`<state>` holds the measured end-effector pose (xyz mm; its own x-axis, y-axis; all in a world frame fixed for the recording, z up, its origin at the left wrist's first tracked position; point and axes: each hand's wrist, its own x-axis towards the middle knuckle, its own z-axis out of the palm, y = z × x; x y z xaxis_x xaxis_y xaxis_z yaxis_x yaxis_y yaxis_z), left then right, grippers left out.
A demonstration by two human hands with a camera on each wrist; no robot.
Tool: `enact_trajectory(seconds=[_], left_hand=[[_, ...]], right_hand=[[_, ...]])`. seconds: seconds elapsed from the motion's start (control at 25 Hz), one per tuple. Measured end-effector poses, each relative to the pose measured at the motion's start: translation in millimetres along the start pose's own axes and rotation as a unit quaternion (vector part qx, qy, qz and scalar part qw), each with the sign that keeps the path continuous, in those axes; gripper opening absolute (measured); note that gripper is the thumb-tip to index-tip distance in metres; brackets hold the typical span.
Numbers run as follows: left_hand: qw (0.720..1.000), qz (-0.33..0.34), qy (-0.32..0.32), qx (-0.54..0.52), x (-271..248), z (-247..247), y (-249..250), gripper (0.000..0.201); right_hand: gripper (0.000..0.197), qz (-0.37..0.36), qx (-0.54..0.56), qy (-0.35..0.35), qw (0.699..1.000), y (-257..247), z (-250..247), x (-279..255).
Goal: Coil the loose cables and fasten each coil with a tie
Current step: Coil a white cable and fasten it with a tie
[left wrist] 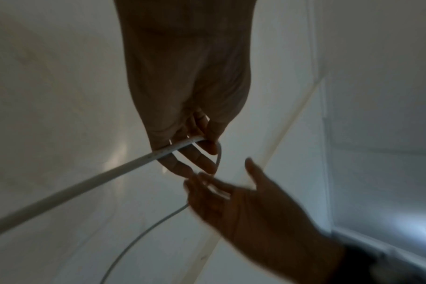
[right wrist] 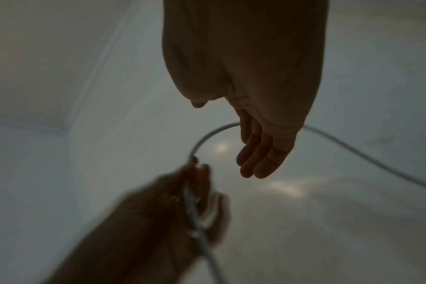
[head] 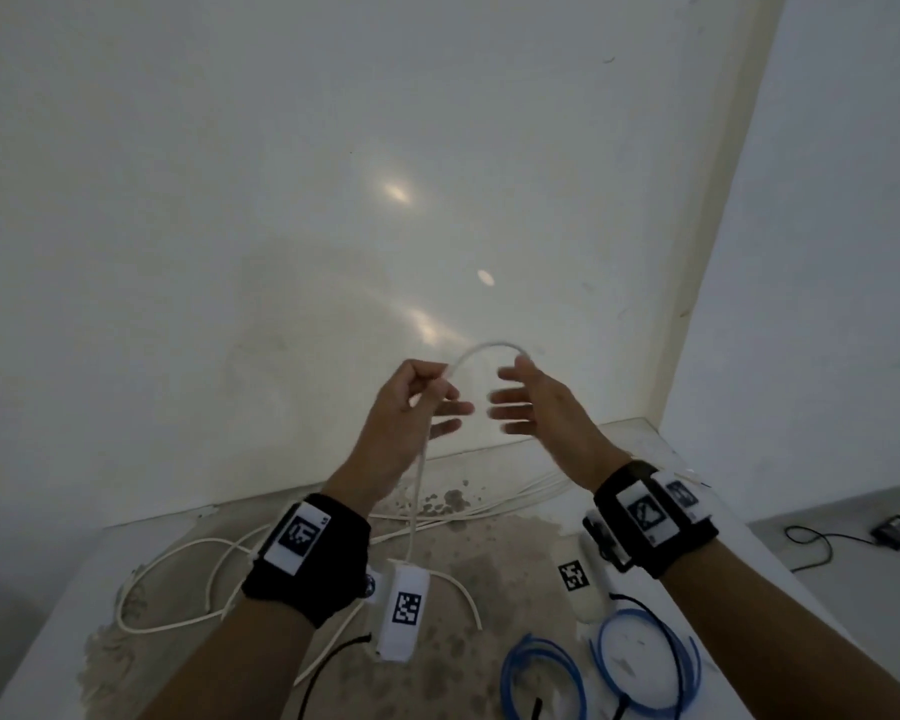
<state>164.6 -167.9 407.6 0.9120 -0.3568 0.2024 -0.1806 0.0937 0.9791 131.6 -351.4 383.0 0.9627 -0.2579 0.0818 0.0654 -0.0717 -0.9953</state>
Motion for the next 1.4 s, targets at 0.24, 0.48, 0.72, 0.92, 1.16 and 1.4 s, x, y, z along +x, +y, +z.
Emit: enact_trajectory(seconds=[0.24,0.48,0.72,0.92,1.16,1.4], left_hand=[[0.967,0.147,0.028,0.208,0,-5,-36,0.023],[0.82,0.253,0.032,0.513,60,-22,-4,0.056],[0.954,0.075,-0.05,0.285,51,-64,-4,0.031],[0.98,0.006,0.127,-0.156,50,-95,14,0.031],[0.969,0.036,0.068,-0.233,54,-55,26,0.025],[0.998,0.062,0.005,0.02,52,-48,13,0.029]], right_hand=[[0.035,0.064,0.206,-0.067,0.974,-50,-10,13],[0.04,0.001,0.069,-0.103,0.992,-67,-34,5],[0.02,-0.135,-0.187,0.055,0.971,-51,-76,37],[0.006,-0.072,-0.134,0.081,0.985,-5,-98,66],[0.027,-0.158,-0.452,-0.089,0.873,34,-12,49],[0.021,-0.295,-0.453,-0.257,0.801,-36,39,14]])
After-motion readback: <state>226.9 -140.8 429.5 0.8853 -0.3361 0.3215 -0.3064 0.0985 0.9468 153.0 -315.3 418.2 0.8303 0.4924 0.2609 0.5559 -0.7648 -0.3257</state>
